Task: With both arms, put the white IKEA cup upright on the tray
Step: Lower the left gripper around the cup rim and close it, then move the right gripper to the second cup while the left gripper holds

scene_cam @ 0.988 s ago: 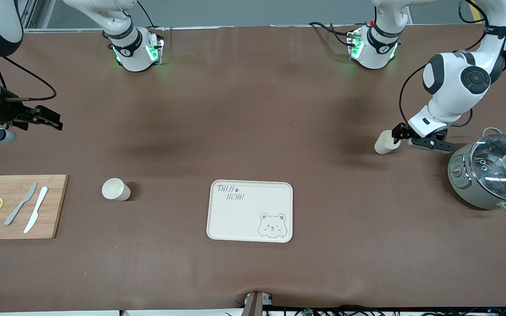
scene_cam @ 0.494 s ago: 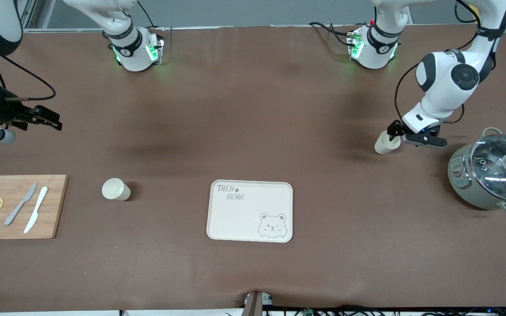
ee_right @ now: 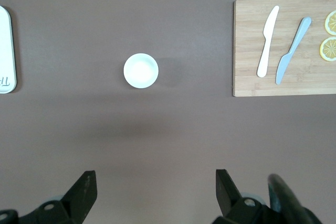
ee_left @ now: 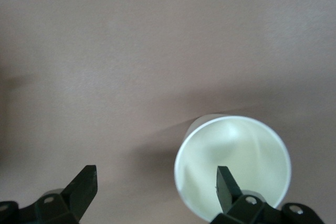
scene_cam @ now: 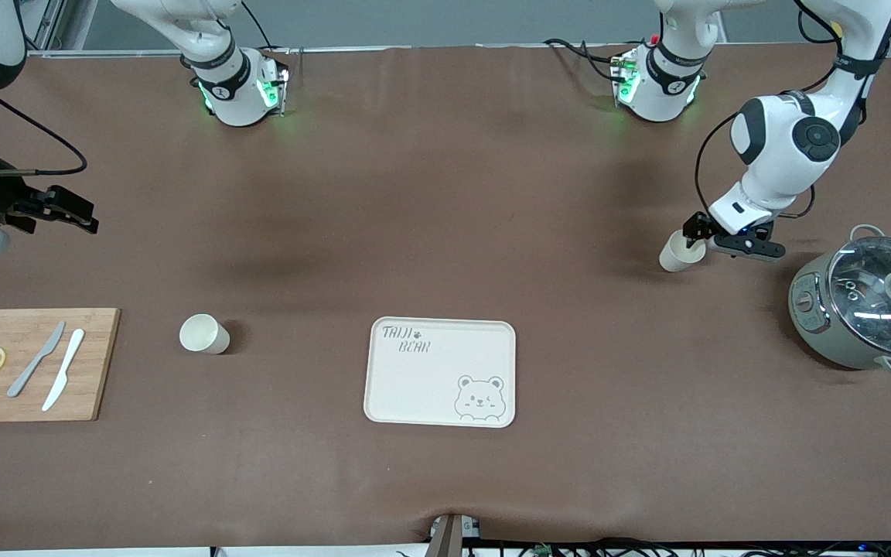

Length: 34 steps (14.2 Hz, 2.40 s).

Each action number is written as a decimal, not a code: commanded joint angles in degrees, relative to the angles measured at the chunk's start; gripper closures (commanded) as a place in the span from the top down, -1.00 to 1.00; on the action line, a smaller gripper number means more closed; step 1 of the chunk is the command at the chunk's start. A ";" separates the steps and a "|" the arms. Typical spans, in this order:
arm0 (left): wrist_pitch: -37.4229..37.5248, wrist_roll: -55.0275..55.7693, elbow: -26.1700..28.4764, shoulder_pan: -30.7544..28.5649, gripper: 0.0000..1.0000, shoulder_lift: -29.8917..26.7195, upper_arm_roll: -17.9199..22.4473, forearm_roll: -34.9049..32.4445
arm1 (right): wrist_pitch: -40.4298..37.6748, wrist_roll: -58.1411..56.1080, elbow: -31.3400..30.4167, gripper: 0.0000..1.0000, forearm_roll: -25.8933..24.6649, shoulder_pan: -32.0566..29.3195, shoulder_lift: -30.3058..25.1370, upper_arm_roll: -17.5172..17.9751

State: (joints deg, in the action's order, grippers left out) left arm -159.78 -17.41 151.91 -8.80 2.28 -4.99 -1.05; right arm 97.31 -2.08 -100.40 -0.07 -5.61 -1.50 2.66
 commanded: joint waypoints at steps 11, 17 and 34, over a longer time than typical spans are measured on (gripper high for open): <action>-4.40 -0.79 0.49 -0.35 1.00 1.94 -0.02 -1.24 | 9.55 -0.47 -0.31 1.00 -0.37 0.25 8.53 0.07; -4.49 0.27 0.40 -0.26 1.00 1.94 -1.78 -0.97 | 18.08 -0.29 -0.85 1.00 -1.07 0.16 14.59 -0.02; -4.75 2.38 -0.65 0.01 -1.00 3.08 -3.36 -0.71 | 40.57 0.15 -8.31 1.00 -1.07 -0.28 24.44 -0.20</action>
State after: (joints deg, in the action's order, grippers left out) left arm -163.74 -16.09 151.82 -8.76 4.72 -8.10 -1.05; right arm 134.63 -2.15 -106.46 -0.44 -5.30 22.98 1.92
